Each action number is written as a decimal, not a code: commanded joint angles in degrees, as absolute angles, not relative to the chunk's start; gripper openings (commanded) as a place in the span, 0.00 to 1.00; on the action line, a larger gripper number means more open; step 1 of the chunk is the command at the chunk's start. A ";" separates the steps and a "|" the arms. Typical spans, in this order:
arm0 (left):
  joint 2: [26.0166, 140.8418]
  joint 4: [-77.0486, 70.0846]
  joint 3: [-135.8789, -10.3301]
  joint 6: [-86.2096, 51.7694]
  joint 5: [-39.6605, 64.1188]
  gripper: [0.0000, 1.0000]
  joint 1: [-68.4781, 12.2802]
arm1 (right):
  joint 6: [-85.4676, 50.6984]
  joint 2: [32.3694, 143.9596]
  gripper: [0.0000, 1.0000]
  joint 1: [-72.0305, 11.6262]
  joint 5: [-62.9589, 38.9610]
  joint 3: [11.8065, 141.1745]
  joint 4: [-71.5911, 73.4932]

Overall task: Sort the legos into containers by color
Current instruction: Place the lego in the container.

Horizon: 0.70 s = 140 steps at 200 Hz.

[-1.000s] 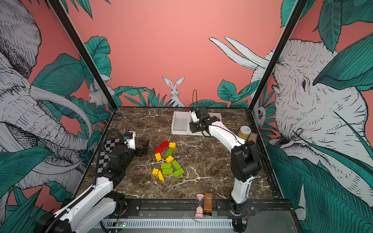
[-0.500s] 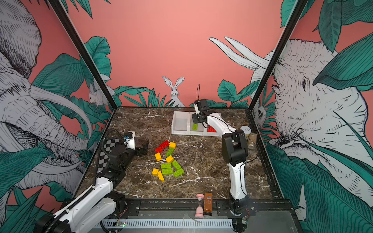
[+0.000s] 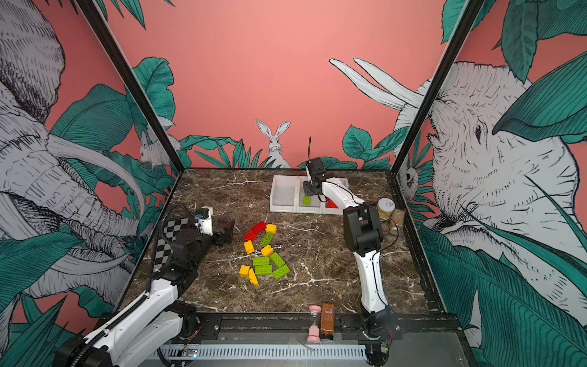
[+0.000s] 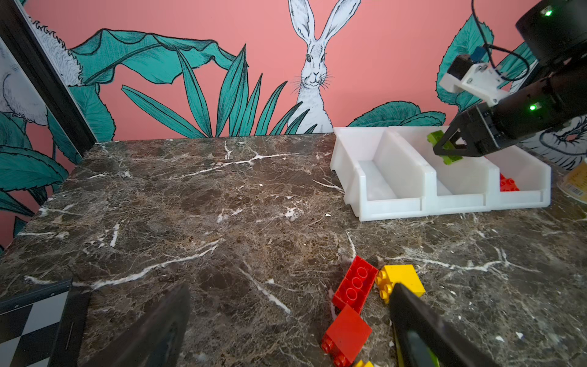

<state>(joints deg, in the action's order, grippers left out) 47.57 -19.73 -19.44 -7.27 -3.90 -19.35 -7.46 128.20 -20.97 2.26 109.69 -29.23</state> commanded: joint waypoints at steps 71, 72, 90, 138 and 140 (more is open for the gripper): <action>46.71 -19.86 -18.72 -6.75 -4.02 0.98 -19.52 | -6.43 118.97 0.56 -22.17 -2.38 102.85 -29.66; 46.73 -19.86 -18.72 -6.80 -3.99 0.98 -19.56 | -6.43 118.97 0.56 -22.17 -2.38 102.85 -29.66; 46.36 -19.91 -18.63 -6.82 -3.66 0.98 -19.50 | -7.23 111.98 0.56 -24.35 -6.60 95.57 -28.66; 45.99 -20.31 -18.43 -6.86 -2.82 0.98 -19.51 | -10.50 97.65 0.56 -36.52 -8.92 79.82 -30.17; 46.04 -20.30 -18.45 -6.86 -2.77 0.99 -19.51 | -10.60 97.36 0.56 -37.03 -8.95 79.46 -30.24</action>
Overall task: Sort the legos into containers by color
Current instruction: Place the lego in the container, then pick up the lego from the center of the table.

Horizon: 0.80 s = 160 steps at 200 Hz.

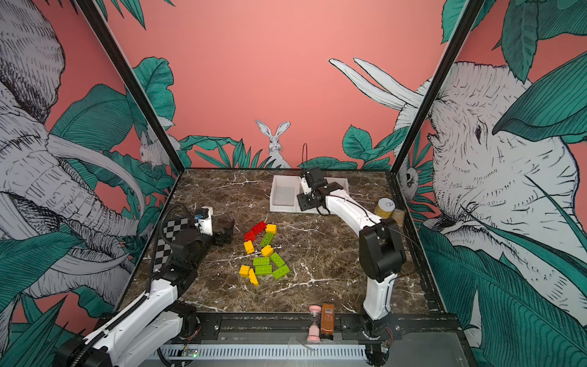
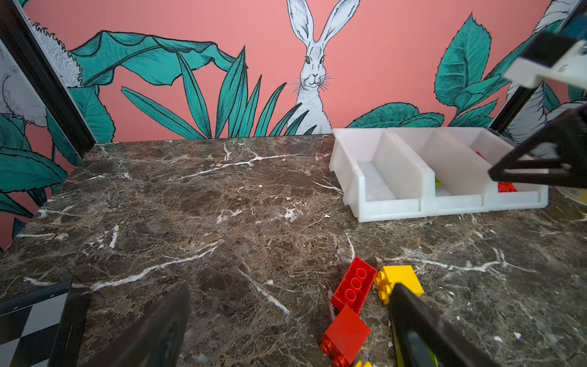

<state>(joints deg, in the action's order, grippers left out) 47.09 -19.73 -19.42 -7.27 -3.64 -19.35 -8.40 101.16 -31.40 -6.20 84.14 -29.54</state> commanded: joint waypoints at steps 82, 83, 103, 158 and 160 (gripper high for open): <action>45.63 -20.23 -18.43 -7.08 -2.92 0.99 -19.56 | -11.84 96.40 0.58 -51.37 -7.17 71.38 -32.26; 45.62 -20.22 -18.44 -7.10 -2.91 0.99 -19.58 | -11.81 96.50 0.58 -51.39 -7.19 71.29 -32.30; 45.72 -20.21 -18.42 -7.16 -2.88 0.98 -19.51 | -10.14 98.65 0.58 -52.71 -6.36 70.97 -33.66; 45.83 -20.21 -18.37 -6.94 -3.12 0.98 -19.51 | -9.84 102.86 0.58 -54.08 -6.42 69.95 -31.78; 45.87 -20.21 -18.33 -6.94 -3.15 0.98 -19.51 | -9.85 103.00 0.58 -54.13 -6.42 69.89 -31.74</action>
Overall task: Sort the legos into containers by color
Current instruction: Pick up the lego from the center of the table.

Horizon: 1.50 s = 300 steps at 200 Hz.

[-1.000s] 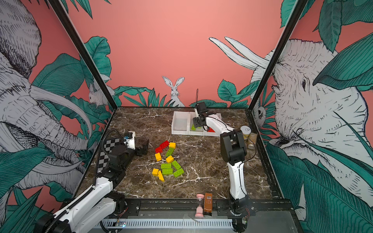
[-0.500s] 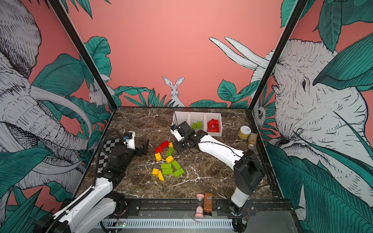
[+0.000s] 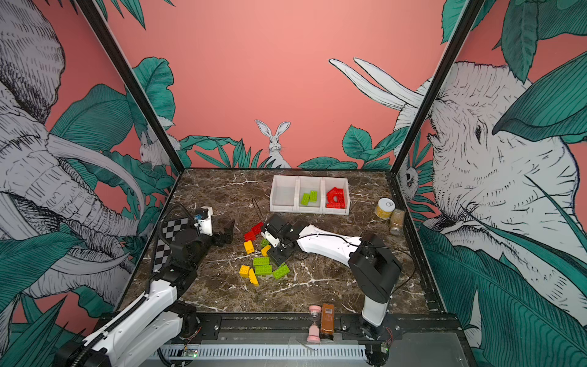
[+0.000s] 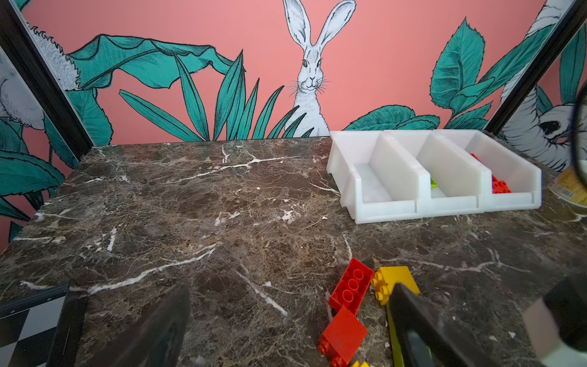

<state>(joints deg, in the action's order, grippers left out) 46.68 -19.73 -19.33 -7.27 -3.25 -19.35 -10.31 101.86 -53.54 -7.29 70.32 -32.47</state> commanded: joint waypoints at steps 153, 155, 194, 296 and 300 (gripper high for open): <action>45.56 -20.14 -18.37 -6.88 -3.26 0.98 -19.56 | -10.95 107.66 0.56 -54.80 -3.77 69.66 -29.80; 45.60 -20.17 -18.37 -6.86 -3.25 0.99 -19.52 | -10.97 107.66 0.56 -54.78 -3.69 69.68 -29.80; 45.61 -20.13 -18.35 -6.88 -3.19 0.98 -19.51 | -11.04 108.28 0.51 -54.79 -3.39 69.42 -29.54; 45.11 -20.00 -18.37 -7.04 -3.10 0.98 -19.52 | -12.34 106.23 0.34 -54.06 0.18 68.62 -28.83; 45.17 -20.03 -18.37 -7.03 -3.08 0.98 -19.53 | -12.37 106.05 0.34 -53.94 0.18 68.57 -28.82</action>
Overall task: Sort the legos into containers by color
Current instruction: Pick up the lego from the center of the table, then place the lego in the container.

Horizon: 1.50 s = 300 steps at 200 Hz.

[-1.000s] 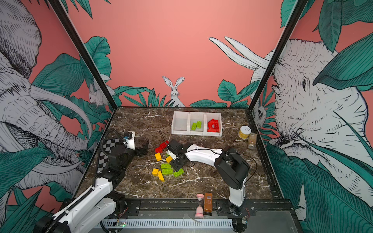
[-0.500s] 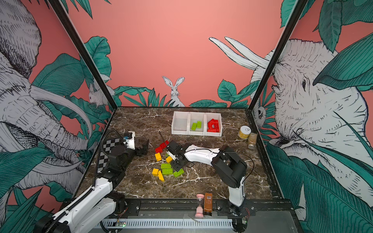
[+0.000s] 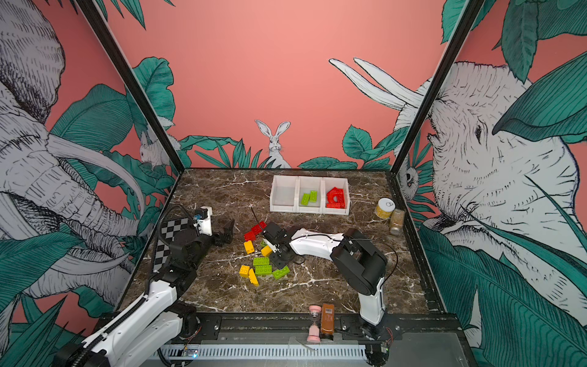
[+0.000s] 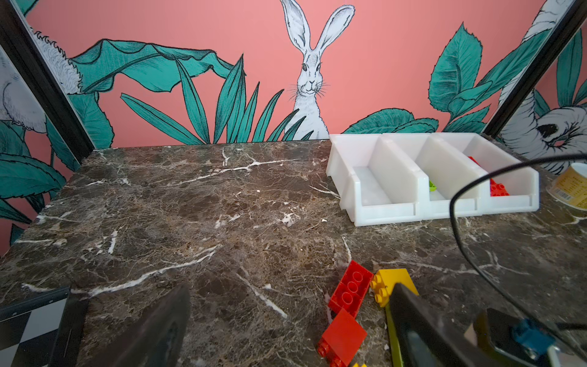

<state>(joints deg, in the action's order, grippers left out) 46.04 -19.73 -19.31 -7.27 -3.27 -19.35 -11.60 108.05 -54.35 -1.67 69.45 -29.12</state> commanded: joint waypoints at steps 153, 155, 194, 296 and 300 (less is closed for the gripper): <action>45.06 -20.13 -18.18 -7.03 -3.25 0.98 -19.55 | -3.29 101.19 0.31 -29.45 -3.97 81.58 -27.66; 45.06 -20.13 -18.19 -7.10 -3.25 0.98 -19.52 | -3.37 101.37 0.31 -29.01 -4.07 81.98 -27.57; 45.30 -20.21 -18.19 -6.91 -3.33 0.99 -19.52 | -5.55 108.44 0.31 -23.36 -6.11 91.33 -27.21; 45.30 -20.31 -18.19 -6.97 -3.44 0.99 -19.54 | -8.52 124.08 0.31 -20.06 -5.46 109.45 -27.51; 45.33 -20.23 -18.14 -6.95 -3.47 0.98 -19.52 | -8.65 124.63 0.32 -20.07 -5.61 109.80 -27.41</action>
